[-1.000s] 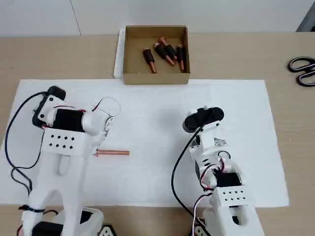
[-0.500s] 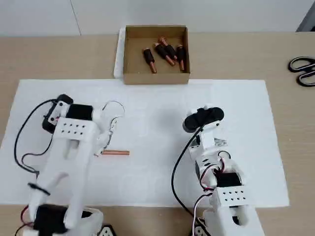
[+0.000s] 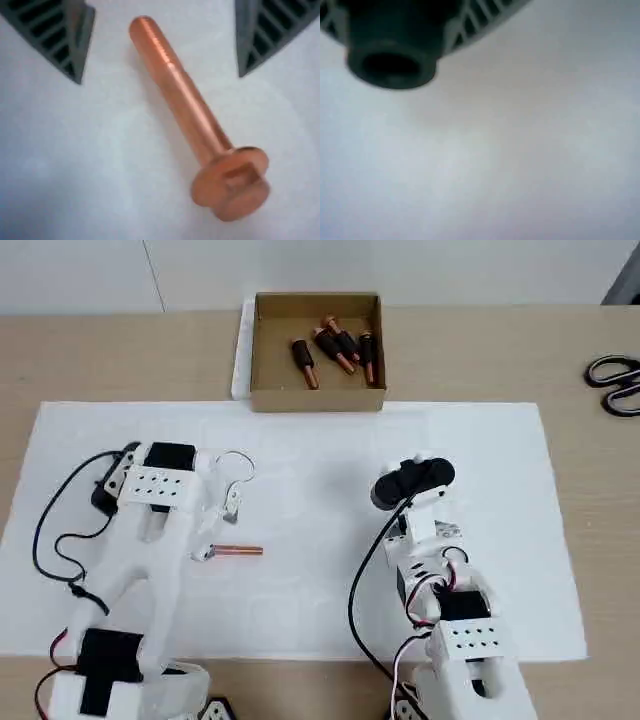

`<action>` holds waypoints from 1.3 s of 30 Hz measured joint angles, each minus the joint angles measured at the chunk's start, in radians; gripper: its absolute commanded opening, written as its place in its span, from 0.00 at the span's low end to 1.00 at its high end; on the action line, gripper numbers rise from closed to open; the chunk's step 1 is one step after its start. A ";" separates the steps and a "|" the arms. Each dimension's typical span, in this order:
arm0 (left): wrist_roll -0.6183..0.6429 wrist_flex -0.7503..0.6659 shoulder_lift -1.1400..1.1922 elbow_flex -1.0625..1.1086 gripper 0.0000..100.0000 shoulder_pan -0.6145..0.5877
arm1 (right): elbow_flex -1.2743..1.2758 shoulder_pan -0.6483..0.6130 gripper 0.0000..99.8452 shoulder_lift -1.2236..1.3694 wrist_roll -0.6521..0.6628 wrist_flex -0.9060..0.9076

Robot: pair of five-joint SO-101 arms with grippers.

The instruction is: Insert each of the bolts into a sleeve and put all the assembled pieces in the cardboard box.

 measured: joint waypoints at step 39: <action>0.044 -0.057 0.190 -0.189 0.01 0.063 | 0.000 0.005 0.01 0.000 0.000 0.000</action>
